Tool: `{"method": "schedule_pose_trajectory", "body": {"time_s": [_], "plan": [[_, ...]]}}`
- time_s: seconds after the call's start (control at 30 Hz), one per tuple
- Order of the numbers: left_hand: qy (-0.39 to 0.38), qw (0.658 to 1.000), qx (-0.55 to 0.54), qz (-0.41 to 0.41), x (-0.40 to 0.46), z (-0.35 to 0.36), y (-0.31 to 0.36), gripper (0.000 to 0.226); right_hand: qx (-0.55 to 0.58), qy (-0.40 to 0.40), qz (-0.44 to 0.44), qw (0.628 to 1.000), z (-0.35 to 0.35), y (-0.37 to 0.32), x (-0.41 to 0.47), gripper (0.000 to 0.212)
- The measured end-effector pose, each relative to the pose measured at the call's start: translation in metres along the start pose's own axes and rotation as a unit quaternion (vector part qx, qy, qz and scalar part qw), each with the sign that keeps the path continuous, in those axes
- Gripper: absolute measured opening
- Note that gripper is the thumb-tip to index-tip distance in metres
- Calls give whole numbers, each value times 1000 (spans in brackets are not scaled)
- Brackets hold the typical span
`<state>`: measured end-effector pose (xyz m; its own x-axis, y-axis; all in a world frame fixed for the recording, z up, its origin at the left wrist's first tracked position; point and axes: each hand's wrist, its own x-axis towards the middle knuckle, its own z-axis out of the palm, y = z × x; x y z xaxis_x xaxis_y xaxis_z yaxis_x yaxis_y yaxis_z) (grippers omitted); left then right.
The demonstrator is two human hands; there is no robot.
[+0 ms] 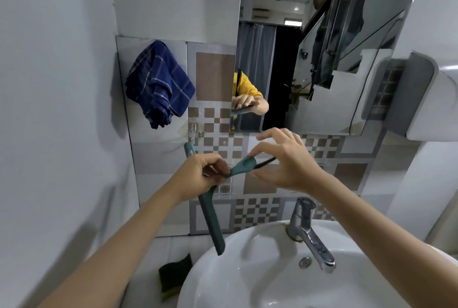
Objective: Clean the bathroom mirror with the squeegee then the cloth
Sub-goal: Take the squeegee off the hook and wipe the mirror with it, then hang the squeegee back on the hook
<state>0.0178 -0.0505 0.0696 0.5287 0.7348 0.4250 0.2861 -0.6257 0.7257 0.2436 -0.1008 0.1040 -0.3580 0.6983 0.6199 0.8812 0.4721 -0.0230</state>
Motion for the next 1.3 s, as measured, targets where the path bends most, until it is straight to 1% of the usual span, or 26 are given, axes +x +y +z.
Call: {"method": "schedule_pose_trajectory", "body": {"time_s": [0.07, 0.13, 0.17, 0.23, 0.27, 0.33, 0.4, 0.53, 0.63, 0.77, 0.9, 1.0, 1.07, 1.17, 1.23, 1.3], "plan": [[45, 999, -17, -17, -5, -4, -13, 21, 22, 52, 38, 998, 15, -2, 8, 34], [81, 996, -24, -25, -10, -5, -25, 24, 128, 80, 96, 984, 31, -9, 17, 41], [95, 995, -26, -28, -13, -5, -31, 27, 198, 83, 142, 966, 38, -13, 24, 44], [119, 992, -34, -36, -19, -2, -42, 30, 324, 76, 240, 912, 52, -22, 37, 48], [129, 990, -35, -39, -22, 0, -47, 31, 367, 74, 269, 887, 60, -25, 42, 47], [150, 987, -35, -47, -28, 5, -59, 32, 414, 76, 284, 861, 79, -31, 51, 45], [177, 981, -48, -62, -35, 10, -71, 33, 440, 72, 282, 850, 95, -38, 58, 45], [233, 964, -90, -92, -45, 17, -86, 31, 466, 50, 263, 843, 122, -51, 71, 46], [258, 955, -106, -103, -46, 19, -95, 28, 468, 36, 256, 845, 137, -55, 80, 48], [270, 952, -91, -112, -42, 21, -110, 30, 453, 27, 261, 852, 154, -51, 86, 49], [259, 955, -70, -123, -41, 29, -119, 33, 436, 25, 263, 860, 167, -46, 81, 49], [260, 956, -52, -129, -40, 33, -120, 26, 436, 25, 256, 863, 171, -44, 78, 49], [289, 947, -60, -129, -37, 32, -115, 19, 413, 31, 249, 875, 168, -43, 81, 44], [366, 923, -67, -100, -28, 17, -93, 21, 361, 93, 207, 904, 156, -44, 91, 33], [426, 901, -60, -46, -16, -4, -67, 20, 357, 158, 164, 906, 141, -49, 103, 23], [489, 870, -59, 16, -1, -31, -38, 17, 357, 223, 115, 900, 121, -57, 121, 16]]}}
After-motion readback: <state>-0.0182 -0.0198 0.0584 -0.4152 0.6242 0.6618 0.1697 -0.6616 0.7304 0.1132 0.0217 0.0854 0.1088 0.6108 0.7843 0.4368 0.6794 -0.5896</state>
